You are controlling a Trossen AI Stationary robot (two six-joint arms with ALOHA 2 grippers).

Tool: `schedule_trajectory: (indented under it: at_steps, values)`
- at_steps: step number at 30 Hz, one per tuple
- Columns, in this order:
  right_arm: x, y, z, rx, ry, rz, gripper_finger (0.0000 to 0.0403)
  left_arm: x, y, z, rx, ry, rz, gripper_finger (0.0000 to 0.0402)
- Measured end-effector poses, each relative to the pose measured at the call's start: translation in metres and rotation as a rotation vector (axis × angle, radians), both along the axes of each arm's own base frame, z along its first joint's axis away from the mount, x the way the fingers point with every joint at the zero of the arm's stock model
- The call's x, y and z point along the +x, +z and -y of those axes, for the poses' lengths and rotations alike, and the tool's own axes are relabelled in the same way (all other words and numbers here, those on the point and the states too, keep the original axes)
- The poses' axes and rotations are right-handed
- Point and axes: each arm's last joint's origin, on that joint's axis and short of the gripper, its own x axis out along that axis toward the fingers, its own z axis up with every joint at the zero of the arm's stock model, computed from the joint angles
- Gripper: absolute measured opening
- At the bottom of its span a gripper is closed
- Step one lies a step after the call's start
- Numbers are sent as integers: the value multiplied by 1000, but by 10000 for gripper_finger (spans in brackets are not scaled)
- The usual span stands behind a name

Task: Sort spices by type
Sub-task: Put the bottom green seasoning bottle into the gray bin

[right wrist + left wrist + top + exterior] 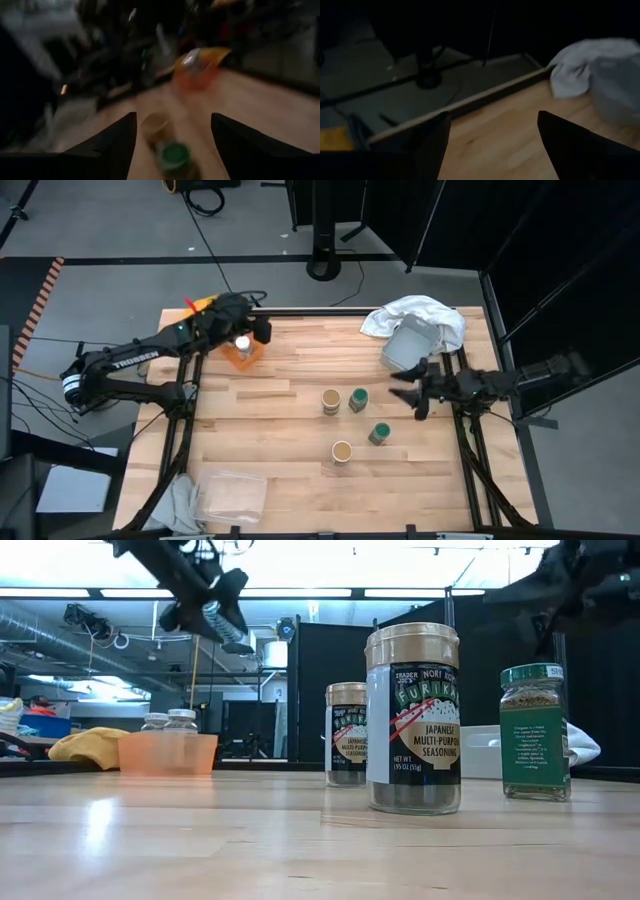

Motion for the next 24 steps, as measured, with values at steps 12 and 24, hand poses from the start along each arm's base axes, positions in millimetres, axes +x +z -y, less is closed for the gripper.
schedule_trajectory:
  at_steps: [12, 24]
  values:
    - [41, 14, -52, -57, 262, -258, 284, -1, 19, 1, 13, -46, 3, 305]
    - [55, -34, -78, -109, 215, -493, 284, 0, 17, 3, -15, -88, 9, 305]
